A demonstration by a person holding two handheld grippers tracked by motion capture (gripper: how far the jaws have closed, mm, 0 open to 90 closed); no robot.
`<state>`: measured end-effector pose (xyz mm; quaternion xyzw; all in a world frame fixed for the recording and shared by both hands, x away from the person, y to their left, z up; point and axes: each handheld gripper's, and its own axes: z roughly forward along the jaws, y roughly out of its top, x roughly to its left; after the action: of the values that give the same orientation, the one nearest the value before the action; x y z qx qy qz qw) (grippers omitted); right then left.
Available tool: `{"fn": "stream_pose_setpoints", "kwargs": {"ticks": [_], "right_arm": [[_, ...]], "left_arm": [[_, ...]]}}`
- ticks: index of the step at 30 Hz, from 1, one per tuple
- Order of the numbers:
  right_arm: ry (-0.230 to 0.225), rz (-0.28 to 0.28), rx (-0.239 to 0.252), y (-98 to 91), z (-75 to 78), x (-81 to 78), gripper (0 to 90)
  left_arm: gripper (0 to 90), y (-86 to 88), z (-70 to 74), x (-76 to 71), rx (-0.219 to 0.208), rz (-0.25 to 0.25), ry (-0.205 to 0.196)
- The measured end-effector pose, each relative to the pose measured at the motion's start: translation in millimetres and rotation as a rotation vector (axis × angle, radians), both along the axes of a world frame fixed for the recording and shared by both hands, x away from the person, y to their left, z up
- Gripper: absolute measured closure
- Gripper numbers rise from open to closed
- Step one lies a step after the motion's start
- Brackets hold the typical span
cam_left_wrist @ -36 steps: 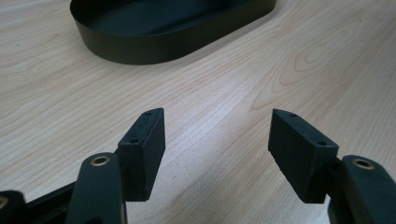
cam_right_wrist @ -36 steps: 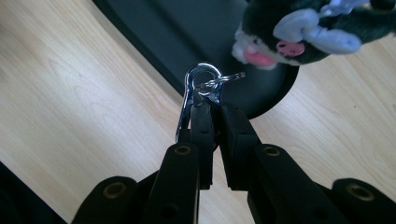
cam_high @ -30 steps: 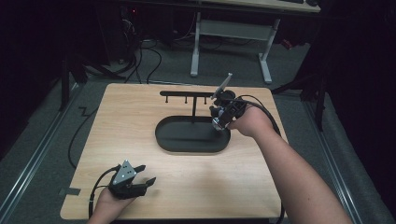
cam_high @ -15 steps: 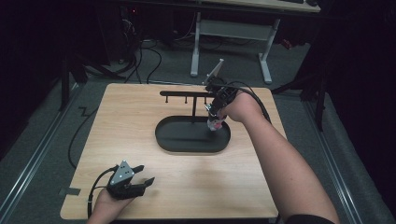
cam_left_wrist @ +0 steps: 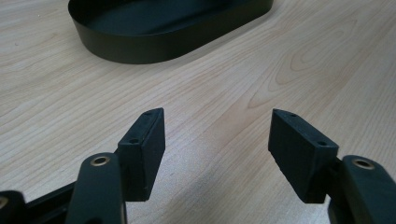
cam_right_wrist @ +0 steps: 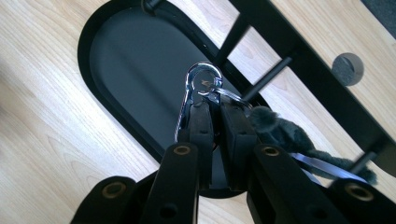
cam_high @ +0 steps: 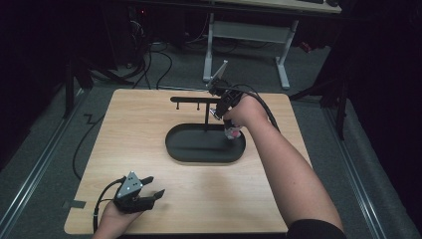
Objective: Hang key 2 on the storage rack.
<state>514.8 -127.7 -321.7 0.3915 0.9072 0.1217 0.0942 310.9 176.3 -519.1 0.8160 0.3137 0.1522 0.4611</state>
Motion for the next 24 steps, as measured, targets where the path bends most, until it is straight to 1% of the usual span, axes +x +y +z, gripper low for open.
{"fn": "stream_pose_setpoints", "kwargs": {"ticks": [3, 5, 8, 9, 11, 12, 13, 14, 15, 16, 18, 20, 21, 22, 23, 24], "right_arm": [[0.001, 0.010, -0.015, 2.9, -5.9, -0.5, 84.9], [0.000, -0.008, -0.022, 3.2, -10.5, -1.4, 84.9], [-0.019, -0.018, -0.026, -1.2, -16.0, -0.3, 84.8], [-0.018, -0.036, -0.024, -1.8, -16.8, -0.5, 84.8], [-0.030, -0.048, -0.014, -6.5, -19.1, 0.6, 84.7], [-0.029, -0.073, -0.003, -8.6, -20.0, 0.3, 84.4], [-0.028, -0.084, 0.003, -9.9, -20.9, 0.4, 84.1], [-0.026, -0.097, 0.012, -11.9, -22.3, 0.6, 82.3], [-0.031, -0.096, 0.013, -13.2, -23.3, 1.0, 77.2], [-0.026, -0.112, 0.026, -14.0, -24.5, 0.7, 74.1], [-0.033, -0.106, 0.044, -16.0, -25.5, -0.6, 74.5], [-0.027, -0.125, 0.056, -16.3, -25.4, -4.7, 74.2], [-0.033, -0.108, 0.062, -18.0, -25.8, -5.6, 73.9], [-0.030, -0.120, 0.071, -20.1, -26.8, -10.7, 73.0], [-0.032, -0.104, 0.076, -23.2, -28.4, -13.6, 72.3], [-0.030, -0.108, 0.083, -25.0, -30.2, -16.9, 71.6]], "left_arm": [[37.2, -0.8, -0.3, -0.2, 0.003, -0.004, 0.004], [37.2, -1.1, -0.5, -0.4, 0.002, -0.004, 0.003], [37.2, -1.3, -0.5, -0.5, 0.004, -0.005, 0.002], [37.2, -1.3, -0.7, -0.4, 0.005, -0.005, 0.003], [37.2, -1.4, -1.0, -0.2, 0.006, -0.007, 0.005], [37.2, -1.7, -1.2, -0.2, 0.006, -0.006, 0.004], [37.2, -1.9, -1.2, -0.3, 0.007, -0.007, 0.004], [37.2, -2.0, -1.2, -0.3, 0.008, -0.009, 0.006], [37.2, -2.0, -1.1, -0.3, 0.012, -0.011, 0.007], [37.2, -2.4, -1.4, -0.3, 0.011, -0.010, 0.005], [37.2, -2.8, -1.6, -0.3, 0.014, -0.013, 0.006], [37.1, -3.0, -1.8, -0.2, 0.017, -0.014, 0.008], [37.1, -3.4, -2.3, -0.1, 0.015, -0.013, 0.008], [37.1, -3.5, -2.5, 0.0, 0.015, -0.013, 0.006], [37.1, -3.5, -2.5, 0.1, 0.017, -0.014, 0.008], [37.1, -3.5, -2.5, 0.3, 0.018, -0.015, 0.008]]}}
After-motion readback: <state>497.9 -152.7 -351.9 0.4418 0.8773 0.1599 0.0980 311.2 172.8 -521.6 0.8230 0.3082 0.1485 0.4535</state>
